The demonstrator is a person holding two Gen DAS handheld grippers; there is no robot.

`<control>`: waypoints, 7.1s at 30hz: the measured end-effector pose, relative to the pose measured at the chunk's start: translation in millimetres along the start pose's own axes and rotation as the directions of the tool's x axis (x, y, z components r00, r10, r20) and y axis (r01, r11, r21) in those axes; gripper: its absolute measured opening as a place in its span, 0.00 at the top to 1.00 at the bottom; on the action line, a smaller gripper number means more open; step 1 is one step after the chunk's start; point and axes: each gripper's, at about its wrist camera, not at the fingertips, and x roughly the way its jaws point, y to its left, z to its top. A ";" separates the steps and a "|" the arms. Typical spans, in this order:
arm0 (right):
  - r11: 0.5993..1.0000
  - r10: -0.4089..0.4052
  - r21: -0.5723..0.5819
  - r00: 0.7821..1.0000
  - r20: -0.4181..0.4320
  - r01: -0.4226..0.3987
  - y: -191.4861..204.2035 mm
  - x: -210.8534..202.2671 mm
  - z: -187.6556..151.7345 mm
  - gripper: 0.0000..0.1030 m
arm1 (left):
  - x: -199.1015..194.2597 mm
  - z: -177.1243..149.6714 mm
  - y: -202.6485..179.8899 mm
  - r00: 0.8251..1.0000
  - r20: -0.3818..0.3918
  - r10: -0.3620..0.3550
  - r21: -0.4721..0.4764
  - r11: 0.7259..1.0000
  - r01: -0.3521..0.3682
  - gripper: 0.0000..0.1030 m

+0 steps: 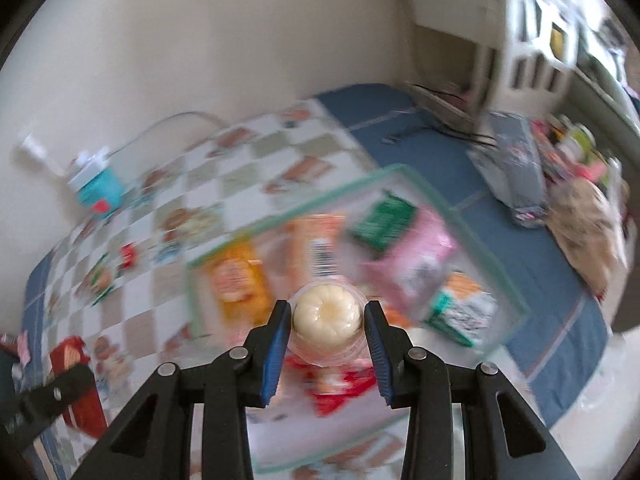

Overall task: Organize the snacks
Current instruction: 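Carry red box and pastry over the tray and open both tools, then move both tools back toward the green biscuit pack and red candy, then grasp the green-printed biscuit pack with left tool while right tool grasps red candy, then carry biscuit pack and candy over the tray and open both tools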

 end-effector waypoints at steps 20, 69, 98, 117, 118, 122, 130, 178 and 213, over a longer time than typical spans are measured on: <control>0.973 -0.039 0.217 0.983 -0.179 0.078 -80.7 43.8 -10.1 0.40 | 54.2 -31.1 -59.5 0.993 -0.118 0.009 0.120 0.993 0.005 0.30; 0.944 0.083 -0.307 0.988 -0.131 -0.120 164.5 30.1 -49.5 0.00 | 10.9 26.3 258.3 0.940 -0.111 0.323 -0.500 0.799 -0.334 0.05; 0.898 0.184 -0.375 0.972 -0.149 -0.228 257.0 105.4 16.4 0.01 | 64.1 119.6 251.7 0.968 0.037 0.248 -0.348 0.911 -0.220 0.05; 0.855 0.214 -0.436 0.956 -0.200 -0.283 313.5 175.0 27.6 0.60 | 111.0 189.9 223.3 0.996 0.041 0.084 -0.238 0.969 -0.072 0.06; 0.854 0.209 -0.440 0.958 -0.198 -0.278 314.2 175.5 27.7 0.64 | 112.4 190.7 220.6 0.996 0.039 0.081 -0.233 0.970 -0.070 0.06; 0.859 0.202 -0.433 0.959 -0.201 -0.272 311.2 175.6 31.2 0.79 | 122.1 191.3 202.7 0.996 0.018 0.088 -0.193 0.978 -0.083 0.06; 0.870 0.166 -0.432 0.966 -0.196 -0.237 285.0 176.6 36.6 0.80 | 144.3 186.3 180.1 0.987 -0.022 0.161 -0.149 0.975 -0.163 0.29; 0.952 0.235 -0.191 0.971 -0.048 -0.240 93.5 -18.0 -38.3 0.82 | -29.1 6.2 107.0 0.972 0.118 0.201 -0.320 0.935 -0.154 0.50; 0.990 0.037 0.136 0.997 -0.064 -0.028 -72.0 25.9 -0.3 0.81 | 50.2 -3.3 -72.5 0.999 0.019 -0.036 0.079 0.996 0.034 0.50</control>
